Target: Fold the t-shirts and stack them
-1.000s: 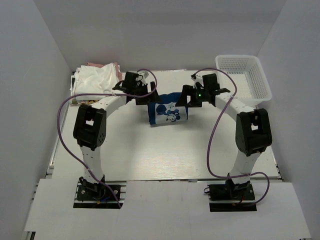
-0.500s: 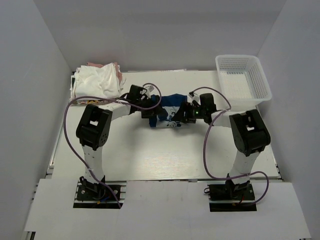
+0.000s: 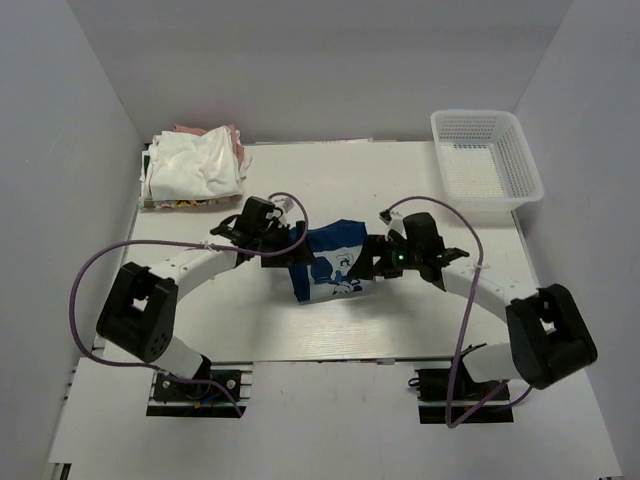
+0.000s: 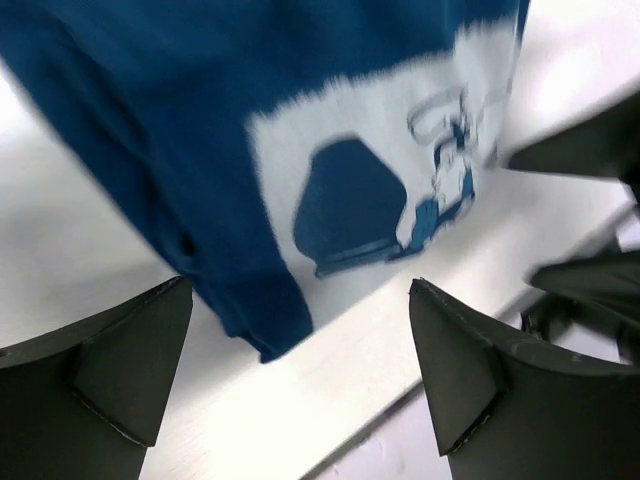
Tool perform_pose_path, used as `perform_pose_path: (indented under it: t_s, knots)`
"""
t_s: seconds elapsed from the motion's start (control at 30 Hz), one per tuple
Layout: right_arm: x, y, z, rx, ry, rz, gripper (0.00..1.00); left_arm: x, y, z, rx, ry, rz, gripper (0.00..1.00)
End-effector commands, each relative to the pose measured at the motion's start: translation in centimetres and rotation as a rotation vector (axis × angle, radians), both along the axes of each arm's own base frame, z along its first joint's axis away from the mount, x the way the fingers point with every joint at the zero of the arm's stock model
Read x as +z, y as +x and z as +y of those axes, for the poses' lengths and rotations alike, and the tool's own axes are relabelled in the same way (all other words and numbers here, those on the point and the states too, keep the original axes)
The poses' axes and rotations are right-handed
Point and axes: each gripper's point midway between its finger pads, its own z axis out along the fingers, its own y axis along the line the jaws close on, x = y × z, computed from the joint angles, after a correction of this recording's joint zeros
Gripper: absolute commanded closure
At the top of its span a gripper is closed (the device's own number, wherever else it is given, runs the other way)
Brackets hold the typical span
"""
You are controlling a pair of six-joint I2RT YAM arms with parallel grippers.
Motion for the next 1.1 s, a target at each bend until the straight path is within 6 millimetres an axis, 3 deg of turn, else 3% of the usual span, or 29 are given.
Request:
perform_pose_path:
  t_s: [0.0,0.1,0.13,0.17,0.23,0.27,0.3,0.33,0.37,0.4,0.47,0.53,0.57,0.6,0.63,0.7,0.73,0.9,0.93,0.97,1.0,1.07]
  knots:
    - [3.3,2.9,-1.1,-0.06,-0.077,-0.162,0.1,2.8,3.3,2.3,0.136,0.097,-0.112,0.01]
    - [4.5,7.0,-2.2,-0.187,-0.143,-0.258,0.1,2.5,5.9,3.4,0.187,0.169,-0.155,0.01]
    - [2.8,8.0,-3.2,-0.25,-0.215,-0.218,0.1,2.4,6.6,3.4,0.178,0.19,-0.171,0.01]
    - [4.5,9.8,-3.0,-0.271,-0.209,-0.26,0.1,2.9,7.5,2.8,0.157,0.184,-0.192,0.01]
    - [3.7,10.7,-2.2,-0.239,-0.215,-0.246,0.1,1.2,8.5,2.9,0.155,0.232,-0.165,0.03]
    - [4.0,11.6,-1.5,-0.22,-0.201,-0.256,0.1,1.6,9.3,2.5,0.143,0.237,-0.179,0.05]
    - [3.8,12.2,-1.3,-0.225,-0.202,-0.256,0.1,1.2,9.5,2.4,0.14,0.246,-0.165,0.09]
    - [2.9,12.6,-1.2,-0.222,-0.214,-0.238,0.1,0.0,9.5,2.8,0.133,0.281,-0.14,0.23]
    - [3.2,13.7,-0.7,-0.216,-0.212,-0.248,0.1,-0.1,9.7,2.7,0.132,0.282,-0.138,0.29]
    - [2.1,13.7,-0.7,-0.208,-0.226,-0.213,0.13,-0.1,9.6,2.5,0.114,0.274,-0.138,0.35]
    - [2.1,14.0,0.0,-0.18,-0.222,-0.206,0.17,-0.5,9.6,2.3,0.1,0.273,-0.138,0.46]
    - [1.2,14.3,0.5,-0.157,-0.221,-0.182,0.32,-1.2,9.5,2.4,0.098,0.278,-0.129,0.57]
    - [0.9,14.3,0.6,-0.156,-0.216,-0.171,0.45,-1.2,9.5,2.4,0.098,0.278,-0.129,0.75]
    - [0.5,14.4,0.6,-0.157,-0.223,-0.164,0.59,-1.7,9.6,2.3,0.097,0.281,-0.124,0.84]
    - [0.4,14.5,0.5,-0.166,-0.225,-0.162,0.83,-1.7,9.9,2.2,0.096,0.284,-0.118,0.95]
    - [1.2,14.9,0.3,-0.178,-0.232,-0.191,1.0,-1.6,10.5,2.0,0.112,0.282,-0.122,1.0]
    - [1.9,14.9,0.4,-0.176,-0.225,-0.207,1.0,-1.6,10.5,2.0,0.112,0.282,-0.122,1.0]
    - [4.6,14.3,0.7,-0.145,-0.19,-0.262,1.0,3.1,10.4,1.9,0.148,0.204,-0.236,1.0]
    - [5.5,13.9,0.7,-0.137,-0.166,-0.27,1.0,3.2,9.8,2.2,0.149,0.198,-0.246,1.0]
    - [5.7,13.4,0.9,-0.125,-0.155,-0.268,1.0,4.3,9.6,2.3,0.163,0.176,-0.268,1.0]
    - [6.4,13.4,0.7,-0.133,-0.145,-0.281,1.0,6.8,9.6,2.3,0.174,0.136,-0.335,1.0]
    - [7.3,13.2,0.8,-0.136,-0.126,-0.31,1.0,8.3,9.4,2.4,0.18,0.112,-0.376,1.0]
